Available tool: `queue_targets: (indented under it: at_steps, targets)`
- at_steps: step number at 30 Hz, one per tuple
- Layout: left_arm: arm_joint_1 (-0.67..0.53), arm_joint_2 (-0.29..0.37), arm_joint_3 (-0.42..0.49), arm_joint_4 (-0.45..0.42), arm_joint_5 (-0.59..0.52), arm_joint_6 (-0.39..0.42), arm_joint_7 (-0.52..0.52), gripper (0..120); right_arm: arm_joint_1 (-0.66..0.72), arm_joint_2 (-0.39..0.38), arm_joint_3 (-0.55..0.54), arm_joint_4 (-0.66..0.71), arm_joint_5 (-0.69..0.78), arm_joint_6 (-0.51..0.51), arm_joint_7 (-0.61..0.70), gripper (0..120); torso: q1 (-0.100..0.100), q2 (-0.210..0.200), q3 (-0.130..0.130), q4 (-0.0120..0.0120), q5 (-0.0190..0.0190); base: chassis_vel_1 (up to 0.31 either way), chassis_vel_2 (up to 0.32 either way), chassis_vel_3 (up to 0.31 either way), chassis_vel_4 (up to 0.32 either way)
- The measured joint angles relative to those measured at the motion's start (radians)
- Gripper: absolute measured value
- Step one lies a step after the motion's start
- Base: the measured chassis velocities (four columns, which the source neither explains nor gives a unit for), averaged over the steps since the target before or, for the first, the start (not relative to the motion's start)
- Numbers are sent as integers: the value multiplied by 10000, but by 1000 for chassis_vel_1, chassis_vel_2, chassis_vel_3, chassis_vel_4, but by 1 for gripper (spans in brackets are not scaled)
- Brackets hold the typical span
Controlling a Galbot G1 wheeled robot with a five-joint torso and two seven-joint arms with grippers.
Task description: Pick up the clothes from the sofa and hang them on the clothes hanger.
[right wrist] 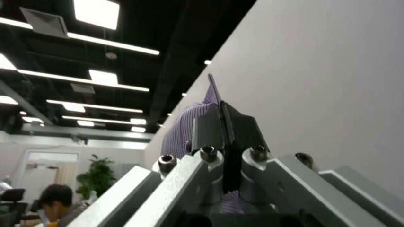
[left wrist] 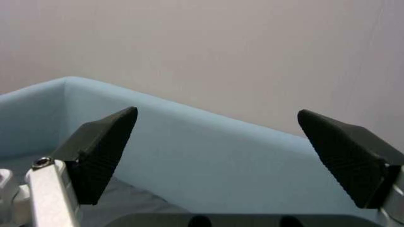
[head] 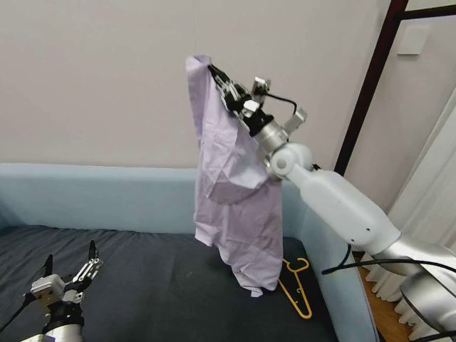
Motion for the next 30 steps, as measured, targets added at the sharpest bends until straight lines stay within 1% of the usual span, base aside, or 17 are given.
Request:
queue_targets:
  at_steps: [2, 3, 7, 8, 10, 12, 13, 16, 17, 19, 21, 23, 26, 27, 28, 29, 30]
  targets:
    - [-23, -44, 35, 67, 34, -14, -2, 100, -680, -275, 50, 541, 157, -44, -107, 0, -1, 1, -1, -3, 3, 0, 0, 0, 0]
    - [-23, -44, 35, 67, 34, -14, -2, 100, -680, -275, 50, 541, 157, -44, -107, 0, -1, 1, -1, -3, 3, 0, 0, 0, 0]
    - [-155, -139, 255, 174, 225, -20, -3, 100, -2872, -1400, 76, 1024, -332, 41, -704, 0, 0, 0, 0, -12, 13, 0, 0, 0, 0]
    - [-155, -139, 255, 174, 225, -20, -3, 100, -2872, -1400, 76, 1024, -332, 41, -704, 0, 0, 0, 0, -12, 13, 0, 0, 0, 0]
    - [-237, -201, 410, 224, 374, -20, -3, 100, -4371, -1882, 268, 679, -1109, 203, -1413, 0, -1, 0, 0, -11, 8, 0, 0, 0, 0]
    - [-305, -245, 526, 264, 482, -13, -5, 100, -5677, -2025, 547, -15, -1882, 387, -2035, 0, -1, -1, 2, -14, 16, 0, 0, 0, 0]
    - [-305, -245, 526, 264, 482, -13, -5, 100, -5677, -2025, 547, -15, -1882, 387, -2035, 0, -1, -1, 2, -14, 16, 0, 0, 0, 0]
    - [-396, -292, 729, 306, 665, 35, -8, 100, -7609, -1821, 1165, -1549, -3519, 946, -2573, 0, -1, 0, 0, -12, 8, 0, 0, 0, 0]
    - [-396, -292, 729, 306, 665, 35, -8, 100, -7609, -1821, 1165, -1549, -3519, 946, -2573, 0, -1, 0, 0, -12, 8, 0, 0, 0, 0]
    - [-413, -305, 794, 311, 727, 67, -8, 100, -8426, -1512, 1502, -2262, -4388, 1331, -2623, 0, -1, 0, 0, -6, 11, 0, 0, 0, 0]
    - [-411, -311, 821, 311, 752, 84, -13, 100, -9002, -1249, 1779, -2678, -5004, 1562, -2559, 0, -1, 0, 0, -7, 7, 0, 0, 0, 0]
    - [-406, -312, 830, 311, 758, 85, -13, 100, -9175, -1155, 1854, -2787, -5205, 1626, -2451, 0, -1, 0, 0, -7, 8, 0, 0, 0, 0]
    - [-347, -310, 837, 303, 766, 87, -34, 100, -9576, -782, 2171, -3232, -6321, 1802, -1662, 0, -2, 0, 0, -5, 6, 0, 0, 0, 0]
    - [-323, -300, 836, 285, 765, 85, -40, 100, -9608, -687, 2243, -3344, -6938, 1844, -1042, 0, -2, 0, 0, -4, 6, 0, 0, 0, 0]
    - [-323, -300, 836, 285, 765, 85, -40, 100, -9608, -687, 2243, -3344, -6938, 1844, -1042, 0, -2, 0, 0, -4, 6, 0, 0, 0, 0]
    - [-312, -291, 833, 277, 761, 81, -40, 100, -9622, -659, 2255, -3358, -7254, 1842, -639, 0, -1, 0, -1, -3, 6, 0, 0, 0, 0]
    - [-284, -264, 810, 253, 734, 74, -44, 100, -9675, -643, 2268, -3320, -8002, 1727, 382, 0, -1, 1, 0, -3, 6, 0, 0, 0, 0]
